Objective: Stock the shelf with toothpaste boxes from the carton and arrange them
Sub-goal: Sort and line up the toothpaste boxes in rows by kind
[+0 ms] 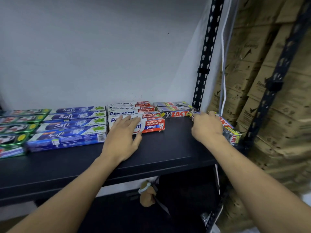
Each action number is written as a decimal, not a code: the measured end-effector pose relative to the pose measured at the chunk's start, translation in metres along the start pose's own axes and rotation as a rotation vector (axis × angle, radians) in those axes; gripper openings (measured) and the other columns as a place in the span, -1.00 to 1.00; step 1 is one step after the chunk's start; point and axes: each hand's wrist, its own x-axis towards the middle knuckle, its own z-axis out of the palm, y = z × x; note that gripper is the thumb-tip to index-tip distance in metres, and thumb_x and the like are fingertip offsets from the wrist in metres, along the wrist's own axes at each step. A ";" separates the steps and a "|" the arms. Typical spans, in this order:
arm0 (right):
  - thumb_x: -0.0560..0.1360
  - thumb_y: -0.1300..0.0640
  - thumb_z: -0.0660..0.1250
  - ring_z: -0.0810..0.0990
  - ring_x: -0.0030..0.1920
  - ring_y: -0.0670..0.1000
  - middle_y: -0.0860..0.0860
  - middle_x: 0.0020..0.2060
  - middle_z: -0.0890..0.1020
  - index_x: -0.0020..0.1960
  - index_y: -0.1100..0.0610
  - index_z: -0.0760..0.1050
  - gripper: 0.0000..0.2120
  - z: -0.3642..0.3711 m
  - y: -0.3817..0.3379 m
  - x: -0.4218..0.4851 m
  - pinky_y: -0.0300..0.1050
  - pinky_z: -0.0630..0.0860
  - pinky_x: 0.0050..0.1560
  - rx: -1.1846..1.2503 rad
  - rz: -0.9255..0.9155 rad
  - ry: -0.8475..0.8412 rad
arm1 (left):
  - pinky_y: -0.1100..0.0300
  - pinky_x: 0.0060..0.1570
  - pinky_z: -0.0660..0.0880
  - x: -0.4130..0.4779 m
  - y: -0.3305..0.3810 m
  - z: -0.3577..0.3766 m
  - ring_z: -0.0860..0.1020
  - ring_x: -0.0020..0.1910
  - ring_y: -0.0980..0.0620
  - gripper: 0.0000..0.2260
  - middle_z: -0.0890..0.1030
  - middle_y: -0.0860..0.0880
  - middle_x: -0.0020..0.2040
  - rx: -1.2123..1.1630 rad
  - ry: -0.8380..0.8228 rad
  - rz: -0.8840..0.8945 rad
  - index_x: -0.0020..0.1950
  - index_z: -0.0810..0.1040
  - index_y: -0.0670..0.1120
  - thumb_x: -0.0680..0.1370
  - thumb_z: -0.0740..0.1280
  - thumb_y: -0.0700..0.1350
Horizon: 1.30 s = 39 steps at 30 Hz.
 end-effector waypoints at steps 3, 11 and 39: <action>0.48 0.09 0.32 0.54 0.17 0.20 0.15 0.13 0.59 0.21 0.16 0.54 -0.68 -0.007 0.001 -0.021 0.02 0.52 0.06 -0.025 0.004 -0.135 | 0.03 0.38 0.36 -0.007 0.000 -0.005 0.45 0.38 -0.11 -0.62 0.55 -0.07 0.37 -0.078 -0.008 -0.026 0.42 0.49 0.00 0.61 0.27 0.00; 0.49 0.27 0.23 0.62 0.04 0.21 0.15 0.04 0.64 0.24 0.08 0.52 -0.65 -0.027 0.012 -0.067 -0.02 0.52 -0.09 0.013 -0.044 -0.041 | 0.31 0.08 0.39 -0.040 -0.002 -0.019 0.56 0.03 0.18 -0.77 0.69 0.11 0.11 -0.296 -0.142 -0.084 0.20 0.67 0.04 0.58 0.35 0.00; 0.51 0.37 0.34 0.60 0.10 -0.24 -0.21 0.02 0.68 0.05 -0.10 0.65 -0.63 -0.021 0.070 -0.097 -0.23 0.53 0.18 0.838 -0.210 -0.060 | 0.01 0.32 0.41 -0.012 0.077 0.015 0.46 0.28 -0.02 -0.54 0.45 0.00 0.34 -0.319 -0.242 0.026 0.48 0.41 0.06 0.60 0.32 0.10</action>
